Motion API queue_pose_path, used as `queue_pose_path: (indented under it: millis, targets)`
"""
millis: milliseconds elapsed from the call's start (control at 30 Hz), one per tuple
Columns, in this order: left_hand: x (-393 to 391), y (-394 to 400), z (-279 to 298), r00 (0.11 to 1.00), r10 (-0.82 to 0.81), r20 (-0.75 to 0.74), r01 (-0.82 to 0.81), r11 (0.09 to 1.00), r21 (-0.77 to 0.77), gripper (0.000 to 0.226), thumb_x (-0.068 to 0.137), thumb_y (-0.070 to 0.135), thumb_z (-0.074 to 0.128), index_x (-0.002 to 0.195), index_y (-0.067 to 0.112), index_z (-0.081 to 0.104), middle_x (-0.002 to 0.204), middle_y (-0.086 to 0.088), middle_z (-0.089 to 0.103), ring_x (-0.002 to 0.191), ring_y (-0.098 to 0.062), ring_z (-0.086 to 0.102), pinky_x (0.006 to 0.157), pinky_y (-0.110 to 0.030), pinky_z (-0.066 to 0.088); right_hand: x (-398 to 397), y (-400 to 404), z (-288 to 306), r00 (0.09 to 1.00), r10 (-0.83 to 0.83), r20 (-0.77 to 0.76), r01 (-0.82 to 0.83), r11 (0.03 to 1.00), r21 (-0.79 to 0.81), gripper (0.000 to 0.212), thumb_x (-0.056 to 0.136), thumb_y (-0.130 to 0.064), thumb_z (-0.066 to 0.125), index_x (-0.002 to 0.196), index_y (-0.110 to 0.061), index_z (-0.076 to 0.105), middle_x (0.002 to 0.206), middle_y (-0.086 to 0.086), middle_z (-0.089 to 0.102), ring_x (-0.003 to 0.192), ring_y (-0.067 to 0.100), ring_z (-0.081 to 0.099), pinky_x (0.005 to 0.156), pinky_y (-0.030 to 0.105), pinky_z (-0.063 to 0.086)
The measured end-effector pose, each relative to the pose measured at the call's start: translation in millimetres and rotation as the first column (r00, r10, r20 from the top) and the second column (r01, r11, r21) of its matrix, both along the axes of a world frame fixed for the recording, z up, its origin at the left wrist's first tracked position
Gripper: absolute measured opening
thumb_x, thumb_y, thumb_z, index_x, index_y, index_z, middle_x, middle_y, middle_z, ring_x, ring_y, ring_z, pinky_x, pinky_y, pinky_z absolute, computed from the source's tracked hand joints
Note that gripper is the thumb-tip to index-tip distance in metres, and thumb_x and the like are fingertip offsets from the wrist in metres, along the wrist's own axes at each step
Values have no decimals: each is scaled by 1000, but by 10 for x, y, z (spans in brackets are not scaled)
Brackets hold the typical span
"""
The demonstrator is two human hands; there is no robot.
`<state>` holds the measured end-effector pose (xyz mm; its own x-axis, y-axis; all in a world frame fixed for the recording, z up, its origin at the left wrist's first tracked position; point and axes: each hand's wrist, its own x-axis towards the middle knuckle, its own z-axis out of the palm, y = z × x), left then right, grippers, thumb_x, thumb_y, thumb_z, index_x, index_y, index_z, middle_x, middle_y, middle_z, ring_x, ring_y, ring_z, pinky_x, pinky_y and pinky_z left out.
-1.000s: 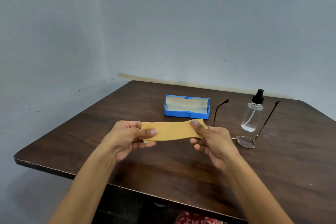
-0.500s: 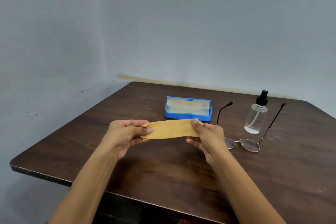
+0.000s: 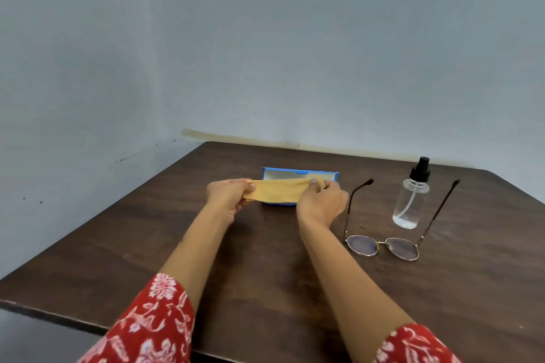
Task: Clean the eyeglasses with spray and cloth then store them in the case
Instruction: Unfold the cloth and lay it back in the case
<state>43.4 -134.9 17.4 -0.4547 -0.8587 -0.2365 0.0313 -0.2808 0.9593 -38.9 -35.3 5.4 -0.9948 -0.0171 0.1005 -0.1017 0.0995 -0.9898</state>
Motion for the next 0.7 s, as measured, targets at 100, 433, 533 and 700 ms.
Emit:
queue_pose_path:
  millis: [100, 433, 533, 700]
  targets:
    - [-216, -15, -24, 994, 94, 55, -92, 995, -44, 14, 77, 3, 73, 89, 6, 66, 72, -6, 58, 63, -15, 54, 58, -24, 49, -147, -83, -7, 995, -101, -9, 101, 991, 89, 26, 95, -25, 51, 115, -10, 59, 126, 8, 45, 118, 26, 46, 100, 35, 37]
    - [-579, -17, -191, 971, 162, 179, -94, 936, -339, 17, 81, 20, 71, 94, 10, 69, 89, 0, 60, 87, -14, 53, 75, -27, 43, -452, -108, -88, 984, -148, 101, 142, 987, 70, 26, 95, -25, 52, 112, -8, 61, 128, 11, 43, 112, 29, 50, 79, 30, 37]
    - [-597, -66, -240, 964, 179, 197, -79, 900, -429, 11, 80, 20, 72, 87, 11, 70, 88, -2, 66, 89, -15, 57, 79, -28, 47, -520, -145, -141, 988, -130, 89, 125, 990, 58, 27, 93, -26, 53, 108, -7, 65, 119, 14, 55, 102, 30, 57, 70, 27, 35]
    - [-597, -147, -315, 949, 233, 214, -87, 843, -531, 9, 78, 20, 74, 82, 12, 74, 82, 1, 66, 101, -19, 58, 78, -27, 46, -518, -179, -214, 991, -127, 46, 123, 989, 88, 20, 91, -25, 58, 100, -11, 70, 108, 10, 62, 93, 27, 61, 69, 29, 42]
